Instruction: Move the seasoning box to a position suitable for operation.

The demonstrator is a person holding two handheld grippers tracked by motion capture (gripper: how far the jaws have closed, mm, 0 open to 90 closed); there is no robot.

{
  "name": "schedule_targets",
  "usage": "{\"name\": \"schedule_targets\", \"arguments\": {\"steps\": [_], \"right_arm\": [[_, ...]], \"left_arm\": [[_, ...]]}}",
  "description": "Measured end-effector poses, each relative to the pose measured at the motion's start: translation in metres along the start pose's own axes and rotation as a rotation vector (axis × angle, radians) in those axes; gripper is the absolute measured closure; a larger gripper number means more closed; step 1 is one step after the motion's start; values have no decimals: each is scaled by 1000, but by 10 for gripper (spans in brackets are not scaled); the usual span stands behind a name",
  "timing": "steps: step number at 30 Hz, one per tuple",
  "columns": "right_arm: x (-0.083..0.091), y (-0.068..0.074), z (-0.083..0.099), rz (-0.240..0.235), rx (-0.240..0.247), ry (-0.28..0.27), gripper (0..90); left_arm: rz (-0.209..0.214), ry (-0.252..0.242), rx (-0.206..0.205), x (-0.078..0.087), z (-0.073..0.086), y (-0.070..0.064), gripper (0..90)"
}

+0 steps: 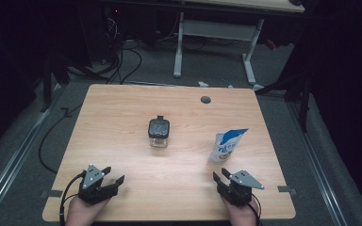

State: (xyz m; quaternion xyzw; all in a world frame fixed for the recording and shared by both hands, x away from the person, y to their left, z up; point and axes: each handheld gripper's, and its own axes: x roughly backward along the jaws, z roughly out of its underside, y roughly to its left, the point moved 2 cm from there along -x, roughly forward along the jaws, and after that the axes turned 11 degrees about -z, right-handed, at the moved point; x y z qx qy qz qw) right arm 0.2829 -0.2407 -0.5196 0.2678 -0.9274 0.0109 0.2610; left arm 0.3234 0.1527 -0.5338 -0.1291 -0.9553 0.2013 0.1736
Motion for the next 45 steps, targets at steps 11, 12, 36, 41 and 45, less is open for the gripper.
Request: {"name": "schedule_targets", "arguments": {"steps": [11, 12, 36, 41, 45], "right_arm": [[6, -5, 2, 12, -10, -2, 570], [6, -5, 2, 13, -11, 0, 570], [1, -1, 6, 3, 0, 17, 565], [-2, 2, 7, -12, 12, 26, 570], [-3, 4, 6, -32, 21, 29, 597]], "left_arm": [[14, 16, 13, -2, 0, 3, 370], [15, 18, 19, -2, 0, 3, 370], [19, -5, 17, -3, -1, -2, 447], [32, -23, 43, -24, -15, -12, 651], [-22, -30, -4, -66, -25, -26, 843]]}}
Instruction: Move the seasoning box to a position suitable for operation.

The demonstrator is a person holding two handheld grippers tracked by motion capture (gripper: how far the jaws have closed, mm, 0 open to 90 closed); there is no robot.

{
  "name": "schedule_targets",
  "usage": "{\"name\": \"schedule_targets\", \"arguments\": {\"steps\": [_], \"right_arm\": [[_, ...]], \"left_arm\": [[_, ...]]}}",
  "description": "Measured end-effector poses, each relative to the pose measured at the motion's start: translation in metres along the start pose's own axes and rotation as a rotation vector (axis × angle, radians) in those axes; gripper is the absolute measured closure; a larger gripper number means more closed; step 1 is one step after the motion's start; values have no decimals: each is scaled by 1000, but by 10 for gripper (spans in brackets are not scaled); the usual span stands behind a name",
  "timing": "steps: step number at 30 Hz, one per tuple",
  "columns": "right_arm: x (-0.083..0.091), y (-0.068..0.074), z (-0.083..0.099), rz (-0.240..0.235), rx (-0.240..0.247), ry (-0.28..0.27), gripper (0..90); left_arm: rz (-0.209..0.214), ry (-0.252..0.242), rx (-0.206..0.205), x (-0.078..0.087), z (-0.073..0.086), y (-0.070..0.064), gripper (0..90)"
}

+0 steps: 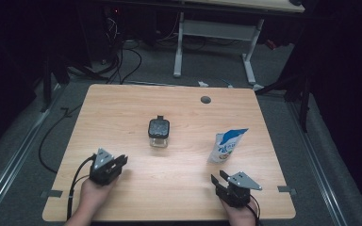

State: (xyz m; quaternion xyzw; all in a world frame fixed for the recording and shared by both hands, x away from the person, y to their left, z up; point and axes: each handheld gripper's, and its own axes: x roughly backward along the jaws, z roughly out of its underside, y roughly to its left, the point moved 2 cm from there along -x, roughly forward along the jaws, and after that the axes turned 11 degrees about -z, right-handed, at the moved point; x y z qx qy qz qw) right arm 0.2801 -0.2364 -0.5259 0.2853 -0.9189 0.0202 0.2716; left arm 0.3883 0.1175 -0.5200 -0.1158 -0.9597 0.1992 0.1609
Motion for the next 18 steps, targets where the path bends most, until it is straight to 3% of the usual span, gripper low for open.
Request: {"name": "schedule_targets", "arguments": {"steps": [3, 9, 10, 12, 14, 16, 18], "right_arm": [[0, 1, 1, -11, 5, 1, 614], [-2, 1, 3, -25, 3, 1, 625], [-1, 1, 3, -28, 0, 2, 625], [2, -1, 4, -26, -1, -4, 625], [7, -5, 4, -29, -16, -22, 625], [9, -8, 4, -32, -26, -31, 625], [9, -8, 4, -34, -26, -34, 625]], "left_arm": [[-15, -35, -44, -32, -9, -16, 900], [-33, -58, -19, -98, -36, -38, 900], [-43, -71, 7, -108, -43, -40, 900], [-56, -98, 57, -116, -54, -44, 900], [-53, -110, 76, -119, -65, -55, 900], [-41, -111, 78, -119, -70, -68, 900], [-42, -98, 47, -122, -68, -79, 900]]}}
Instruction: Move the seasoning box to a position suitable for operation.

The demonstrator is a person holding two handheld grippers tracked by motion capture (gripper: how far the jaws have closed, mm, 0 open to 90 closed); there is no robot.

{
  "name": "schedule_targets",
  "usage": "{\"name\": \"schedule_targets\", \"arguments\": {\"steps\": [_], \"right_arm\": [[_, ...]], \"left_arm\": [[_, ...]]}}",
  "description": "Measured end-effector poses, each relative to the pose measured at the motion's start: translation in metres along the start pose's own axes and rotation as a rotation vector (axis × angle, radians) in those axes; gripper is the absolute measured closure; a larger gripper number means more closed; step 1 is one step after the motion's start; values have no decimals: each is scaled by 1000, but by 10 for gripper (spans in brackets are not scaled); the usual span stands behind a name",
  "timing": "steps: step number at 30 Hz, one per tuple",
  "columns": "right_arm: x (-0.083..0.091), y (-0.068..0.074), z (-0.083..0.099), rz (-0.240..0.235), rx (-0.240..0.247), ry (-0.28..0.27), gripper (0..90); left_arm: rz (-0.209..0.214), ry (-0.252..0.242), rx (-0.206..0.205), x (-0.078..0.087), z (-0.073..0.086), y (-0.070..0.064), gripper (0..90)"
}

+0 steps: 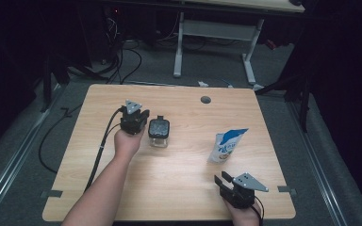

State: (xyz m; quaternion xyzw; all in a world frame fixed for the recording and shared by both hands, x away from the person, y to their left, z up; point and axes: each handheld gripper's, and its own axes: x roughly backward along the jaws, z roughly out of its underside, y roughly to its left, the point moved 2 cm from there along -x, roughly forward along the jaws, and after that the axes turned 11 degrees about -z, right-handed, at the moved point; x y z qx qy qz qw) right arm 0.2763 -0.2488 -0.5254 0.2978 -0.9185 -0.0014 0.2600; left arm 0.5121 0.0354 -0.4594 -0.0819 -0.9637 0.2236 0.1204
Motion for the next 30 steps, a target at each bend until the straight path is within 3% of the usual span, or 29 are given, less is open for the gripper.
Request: {"name": "schedule_targets", "arguments": {"steps": [2, 4, 7, 12, 26, 30], "right_arm": [[-1, 1, 0, -5, -2, 0, 625], [-1, 3, -1, -4, 8, 2, 625], [0, 5, -1, -2, 8, -1, 624], [-1, 4, -1, -7, 6, -1, 625], [-2, 8, -1, -8, 15, 6, 624], [-2, 8, -1, -10, 11, 3, 625]], "left_arm": [[-27, 20, -30, -6, 6, -5, 900], [-54, 38, -33, -11, 12, -6, 900], [-59, 48, -34, -14, 17, -8, 900], [-37, 48, -58, -10, 22, -11, 900], [9, 39, -56, 13, 28, -17, 900], [-1, 33, -55, 10, 27, -16, 900]]}}
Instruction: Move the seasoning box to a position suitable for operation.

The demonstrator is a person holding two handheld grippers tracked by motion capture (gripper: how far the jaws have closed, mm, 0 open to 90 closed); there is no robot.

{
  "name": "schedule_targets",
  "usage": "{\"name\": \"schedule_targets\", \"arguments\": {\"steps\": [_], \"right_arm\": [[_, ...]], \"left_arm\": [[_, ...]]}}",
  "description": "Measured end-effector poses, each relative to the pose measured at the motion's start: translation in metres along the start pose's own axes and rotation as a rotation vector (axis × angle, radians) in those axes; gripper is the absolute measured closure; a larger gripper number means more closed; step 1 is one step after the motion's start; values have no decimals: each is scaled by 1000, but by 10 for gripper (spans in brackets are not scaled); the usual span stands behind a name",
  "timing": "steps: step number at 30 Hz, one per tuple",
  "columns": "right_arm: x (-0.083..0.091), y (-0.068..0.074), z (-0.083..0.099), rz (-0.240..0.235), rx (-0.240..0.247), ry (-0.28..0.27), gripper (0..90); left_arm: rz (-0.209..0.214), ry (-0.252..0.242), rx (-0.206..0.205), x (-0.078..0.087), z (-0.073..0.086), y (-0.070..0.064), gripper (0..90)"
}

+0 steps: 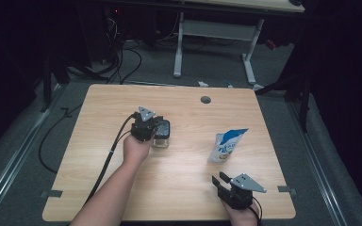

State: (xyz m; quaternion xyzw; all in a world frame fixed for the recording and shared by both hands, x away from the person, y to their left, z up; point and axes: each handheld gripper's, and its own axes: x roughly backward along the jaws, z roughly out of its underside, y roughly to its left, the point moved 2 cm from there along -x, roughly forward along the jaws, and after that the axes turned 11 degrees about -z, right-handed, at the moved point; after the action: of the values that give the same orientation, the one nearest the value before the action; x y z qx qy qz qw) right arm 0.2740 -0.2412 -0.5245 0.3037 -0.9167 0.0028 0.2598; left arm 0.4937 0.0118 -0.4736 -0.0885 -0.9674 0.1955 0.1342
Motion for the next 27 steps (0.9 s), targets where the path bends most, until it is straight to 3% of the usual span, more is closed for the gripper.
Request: {"name": "schedule_targets", "arguments": {"steps": [6, 8, 10, 15, 21, 27], "right_arm": [[-1, 0, 1, -1, 0, 6, 625], [-2, 0, 2, -3, -1, 8, 624], [-3, 0, 2, -4, 1, 10, 624], [-3, 0, 2, -8, 2, 12, 624], [-3, 0, 2, -9, 0, 12, 624], [-2, 1, 1, -7, 1, 6, 624]], "left_arm": [[-39, -19, 4, -14, -8, 3, 900], [-31, -27, 30, -17, -11, 3, 900], [-36, -26, 15, -19, -11, 3, 900], [-47, 18, 3, -27, -6, 5, 900], [-30, 42, -16, -17, -2, 2, 900], [7, 41, -13, 7, 3, -4, 900]]}}
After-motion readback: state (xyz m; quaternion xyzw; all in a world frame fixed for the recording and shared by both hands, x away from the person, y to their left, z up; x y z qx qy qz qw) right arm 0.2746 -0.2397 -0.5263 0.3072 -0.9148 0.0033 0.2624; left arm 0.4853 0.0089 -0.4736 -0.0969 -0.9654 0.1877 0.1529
